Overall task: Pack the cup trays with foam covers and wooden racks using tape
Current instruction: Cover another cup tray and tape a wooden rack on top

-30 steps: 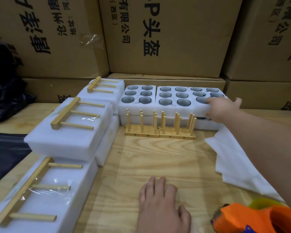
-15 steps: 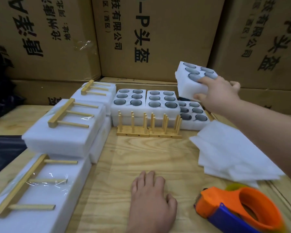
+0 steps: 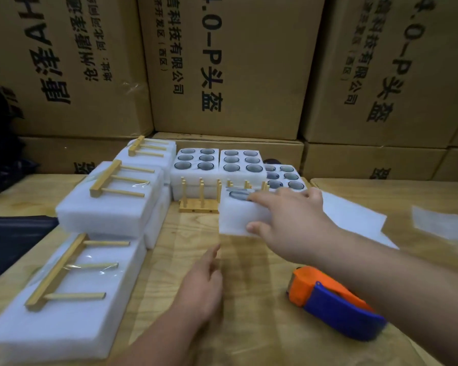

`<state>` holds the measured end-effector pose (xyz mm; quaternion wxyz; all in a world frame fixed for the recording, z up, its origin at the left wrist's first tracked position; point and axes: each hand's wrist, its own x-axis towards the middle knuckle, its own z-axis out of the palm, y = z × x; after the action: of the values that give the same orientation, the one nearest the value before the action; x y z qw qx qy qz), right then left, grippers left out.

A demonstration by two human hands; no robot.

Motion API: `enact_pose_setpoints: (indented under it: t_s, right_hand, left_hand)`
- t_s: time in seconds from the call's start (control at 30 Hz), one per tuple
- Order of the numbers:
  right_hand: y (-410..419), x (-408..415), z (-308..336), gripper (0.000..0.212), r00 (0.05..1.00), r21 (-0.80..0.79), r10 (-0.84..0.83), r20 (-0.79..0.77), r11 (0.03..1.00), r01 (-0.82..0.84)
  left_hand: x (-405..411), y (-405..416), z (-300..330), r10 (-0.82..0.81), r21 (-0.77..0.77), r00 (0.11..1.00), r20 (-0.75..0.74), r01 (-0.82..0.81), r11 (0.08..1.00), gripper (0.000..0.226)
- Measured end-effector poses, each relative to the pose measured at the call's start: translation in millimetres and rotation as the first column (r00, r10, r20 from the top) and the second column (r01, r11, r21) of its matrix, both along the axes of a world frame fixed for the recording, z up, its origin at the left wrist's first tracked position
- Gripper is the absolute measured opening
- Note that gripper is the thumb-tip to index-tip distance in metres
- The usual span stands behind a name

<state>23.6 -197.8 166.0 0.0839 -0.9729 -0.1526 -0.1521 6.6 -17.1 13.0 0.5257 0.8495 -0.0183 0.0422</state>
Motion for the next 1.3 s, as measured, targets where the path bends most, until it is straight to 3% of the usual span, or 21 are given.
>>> enact_pose_setpoints:
  t_s: [0.03, 0.07, 0.13, 0.2, 0.3, 0.37, 0.4, 0.47, 0.6, 0.73, 0.87, 0.97, 1.07, 1.17, 1.23, 1.3]
  right_hand:
    - [4, -6, -5, 0.046, 1.000, 0.000, 0.008, -0.004, 1.000, -0.008]
    - [8, -11, -9, 0.045, 1.000, -0.006, 0.016, -0.001, 1.000, -0.016]
    - [18, -20, -20, 0.045, 0.999, -0.034, 0.036, 0.017, 0.999, -0.035]
    - [29, -30, -34, 0.043, 0.997, -0.087, 0.059, 0.042, 0.995, -0.055]
    - [46, -46, -60, 0.036, 0.989, -0.138, 0.106, 0.105, 0.986, -0.091]
    - [54, -58, -78, 0.033, 0.985, -0.158, 0.126, 0.121, 0.982, -0.106]
    - [57, -63, -87, 0.034, 0.985, -0.161, 0.125, 0.120, 0.981, -0.105]
    - [61, -71, -105, 0.043, 0.988, -0.124, 0.112, 0.104, 0.987, -0.098]
    - [52, -75, -140, 0.056, 0.960, -0.002, 0.173, 0.222, 0.984, -0.176]
    - [30, -71, -160, 0.056, 0.944, 0.207, 0.143, 0.299, 0.955, -0.211]
    - [28, -71, -163, 0.050, 0.986, 0.420, 0.076, 0.147, 0.898, -0.132]
    - [24, -66, -163, 0.066, 0.997, 0.545, 0.083, -0.006, 0.836, -0.066]
    - [19, -60, -163, 0.078, 0.981, 0.703, 0.141, -0.131, 0.711, -0.008]
    - [17, -54, -163, 0.083, 0.963, 0.814, 0.148, -0.226, 0.571, 0.103]
    - [17, -52, -163, 0.080, 0.965, 0.812, 0.124, -0.232, 0.572, 0.121]
    - [18, -51, -163, 0.077, 0.970, 0.796, 0.104, -0.220, 0.595, 0.116]
  left_hand:
    - [0, 13, -6, 0.020, 0.265, 0.999, 0.045, -0.031, 0.964, 0.048]
    - [-1, 25, -10, 0.048, 0.494, 0.999, 0.026, -0.054, 0.868, 0.051]
    - [-6, 40, -21, 0.098, 0.680, 0.995, -0.006, -0.068, 0.730, 0.056]
    - [-11, 43, -26, 0.143, 0.642, 0.989, -0.028, -0.091, 0.761, 0.056]
    - [-11, 48, -25, 0.190, 0.464, 0.978, 0.090, -0.210, 0.860, 0.051]
    - [-12, 56, -21, 0.205, 0.130, 0.976, 0.067, -0.212, 0.969, 0.050]
    - [-13, 58, -18, 0.209, -0.092, 0.977, 0.045, -0.204, 0.975, 0.052]
    - [-12, 62, -20, 0.198, -0.339, 0.979, 0.053, -0.169, 0.925, 0.053]
    - [-11, 63, -19, 0.101, -0.234, 0.986, 0.135, -0.067, 0.970, 0.055]
    - [-11, 60, -16, 0.105, -0.230, 0.988, 0.115, -0.077, 0.970, 0.048]
    - [-13, 59, -15, 0.096, -0.293, 0.993, 0.071, -0.071, 0.953, 0.046]
    - [-18, 56, -5, 0.066, -0.326, 0.997, 0.029, -0.053, 0.944, 0.042]
    - [-27, 61, -2, 0.037, -0.232, 0.999, 0.036, -0.028, 0.972, 0.042]
    - [-29, 70, -8, 0.021, -0.284, 0.999, -0.049, -0.034, 0.958, 0.035]
    - [-26, 66, -3, 0.017, -0.276, 0.996, -0.087, -0.040, 0.960, 0.037]
    - [-16, 56, 13, 0.117, -0.221, 0.992, -0.049, -0.125, 0.967, 0.030]
